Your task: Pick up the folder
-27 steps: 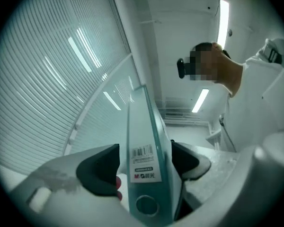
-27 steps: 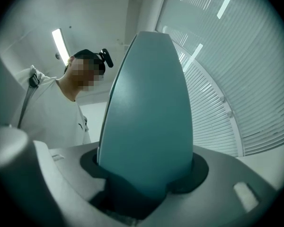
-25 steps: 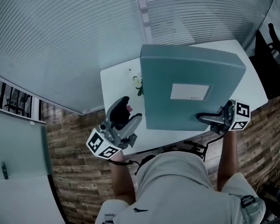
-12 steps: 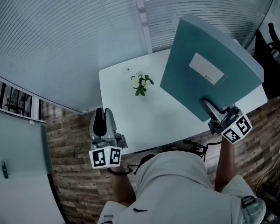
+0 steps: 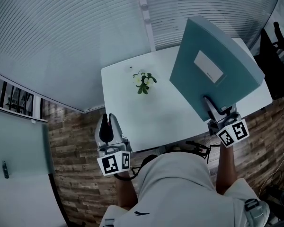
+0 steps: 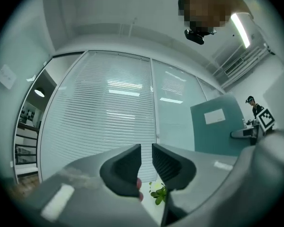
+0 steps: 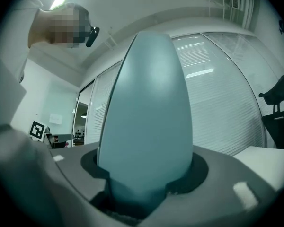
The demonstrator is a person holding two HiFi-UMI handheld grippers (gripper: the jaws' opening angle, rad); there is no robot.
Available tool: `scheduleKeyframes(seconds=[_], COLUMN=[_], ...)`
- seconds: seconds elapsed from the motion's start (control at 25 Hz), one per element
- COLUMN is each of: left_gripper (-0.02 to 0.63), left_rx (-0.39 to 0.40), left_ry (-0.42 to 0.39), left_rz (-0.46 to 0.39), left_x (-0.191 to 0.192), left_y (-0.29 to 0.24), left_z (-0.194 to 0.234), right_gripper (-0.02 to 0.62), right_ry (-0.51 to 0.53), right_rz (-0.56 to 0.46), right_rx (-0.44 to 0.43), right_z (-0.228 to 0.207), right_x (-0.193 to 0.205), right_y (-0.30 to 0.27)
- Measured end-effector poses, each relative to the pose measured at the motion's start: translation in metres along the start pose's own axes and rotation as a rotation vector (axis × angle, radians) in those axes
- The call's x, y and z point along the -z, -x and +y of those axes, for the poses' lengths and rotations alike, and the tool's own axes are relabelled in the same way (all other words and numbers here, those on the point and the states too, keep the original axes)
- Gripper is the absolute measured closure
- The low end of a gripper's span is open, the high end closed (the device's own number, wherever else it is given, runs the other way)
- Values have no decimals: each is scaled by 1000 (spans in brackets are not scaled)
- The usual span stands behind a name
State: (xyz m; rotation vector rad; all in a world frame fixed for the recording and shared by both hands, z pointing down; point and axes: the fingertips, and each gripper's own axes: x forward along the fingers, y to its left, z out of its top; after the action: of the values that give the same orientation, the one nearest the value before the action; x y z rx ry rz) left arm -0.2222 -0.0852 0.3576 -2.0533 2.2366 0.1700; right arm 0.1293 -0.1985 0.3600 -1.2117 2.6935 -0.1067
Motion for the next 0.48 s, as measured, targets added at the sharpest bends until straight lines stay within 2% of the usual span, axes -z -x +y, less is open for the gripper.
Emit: scheduleKeyframes(seconds=[0.12,0.24,0.48], left_gripper=[600,600,600], left_rx=[22,52,57], left_ry=[26,50,23], left_rz=[-2,6,23], left_x=[0,3,9], left_y=[0,-1,-5], left_z=[-2,-6,-10], right_gripper=[293,293,295], right_ry=[23,62,132], right_rz=[11,23,47], right_rx=[27,44,59], right_z=[-2,-1,3], right_x=[2,3,3], right_y=[2,3,3])
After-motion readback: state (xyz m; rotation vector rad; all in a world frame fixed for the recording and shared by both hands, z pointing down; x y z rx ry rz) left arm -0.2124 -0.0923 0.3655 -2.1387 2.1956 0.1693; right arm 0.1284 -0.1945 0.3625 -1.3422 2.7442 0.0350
